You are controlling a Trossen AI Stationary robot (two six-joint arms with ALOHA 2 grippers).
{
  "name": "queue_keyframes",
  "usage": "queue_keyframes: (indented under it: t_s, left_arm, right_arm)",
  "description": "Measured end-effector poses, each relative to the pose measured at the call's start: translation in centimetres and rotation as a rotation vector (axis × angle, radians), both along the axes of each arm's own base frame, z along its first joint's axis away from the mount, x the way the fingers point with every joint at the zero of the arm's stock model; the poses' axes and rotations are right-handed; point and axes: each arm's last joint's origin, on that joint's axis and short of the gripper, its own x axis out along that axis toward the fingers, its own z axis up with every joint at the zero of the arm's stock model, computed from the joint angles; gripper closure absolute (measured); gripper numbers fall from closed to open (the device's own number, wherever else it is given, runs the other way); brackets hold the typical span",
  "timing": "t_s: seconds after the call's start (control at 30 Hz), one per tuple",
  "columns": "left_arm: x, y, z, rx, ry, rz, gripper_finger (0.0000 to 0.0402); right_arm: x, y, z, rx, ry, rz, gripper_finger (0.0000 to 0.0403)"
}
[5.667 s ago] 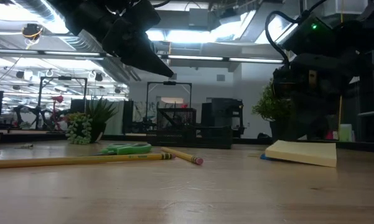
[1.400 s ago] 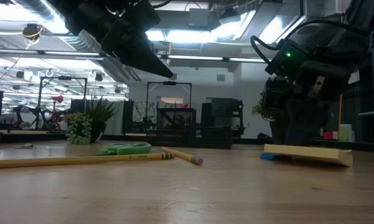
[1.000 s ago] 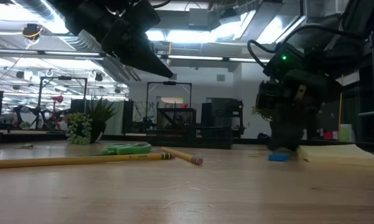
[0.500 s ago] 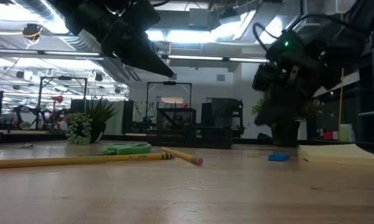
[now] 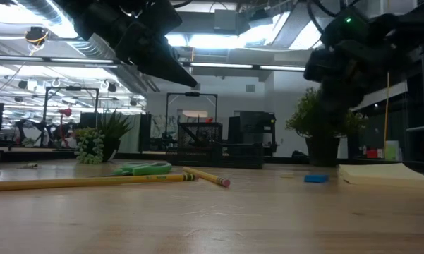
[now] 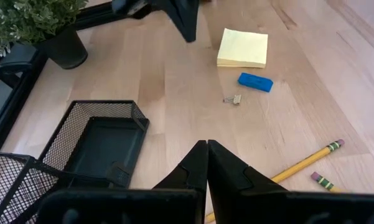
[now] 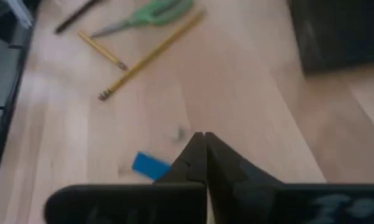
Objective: Pick and place office supplies into organizer
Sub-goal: Put the sticky notes into the desk organizer
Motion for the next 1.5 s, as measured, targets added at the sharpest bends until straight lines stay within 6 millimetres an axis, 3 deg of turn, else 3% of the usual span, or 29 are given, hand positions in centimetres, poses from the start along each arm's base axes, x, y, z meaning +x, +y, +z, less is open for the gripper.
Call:
queue_keyframes:
  t_s: [0.2, 0.4, 0.8, 1.03, 1.5]
  left_arm:
    - [0.0, 0.0, 0.0, -0.005, -0.003, -0.008, 0.0398]
    - [0.0, 0.0, 0.0, -0.005, -0.004, -0.008, 0.0399]
    - [0.0, 0.0, 0.0, -0.028, -0.006, 0.005, 0.0395]
    - [0.1, 0.0, 0.1, -0.041, -0.015, 0.013, 0.0396]
    - [0.1, 0.0, 0.2, -0.045, -0.03, 0.019, 0.0395]
  right_arm:
    - [-1.8, 1.6, 0.0, 0.061, 0.141, 0.005, 0.0403]
    - [-2.0, 3.0, -0.2, 0.191, 0.195, 0.068, 0.039]
    - [-2.0, 2.9, -1.8, 0.143, 0.329, -0.028, 0.0269]
    - [-1.5, 2.9, -3.3, 0.124, 0.409, -0.01, 0.0224]
    - [-0.8, 3.1, -4.5, 0.138, 0.435, 0.068, 0.0208]
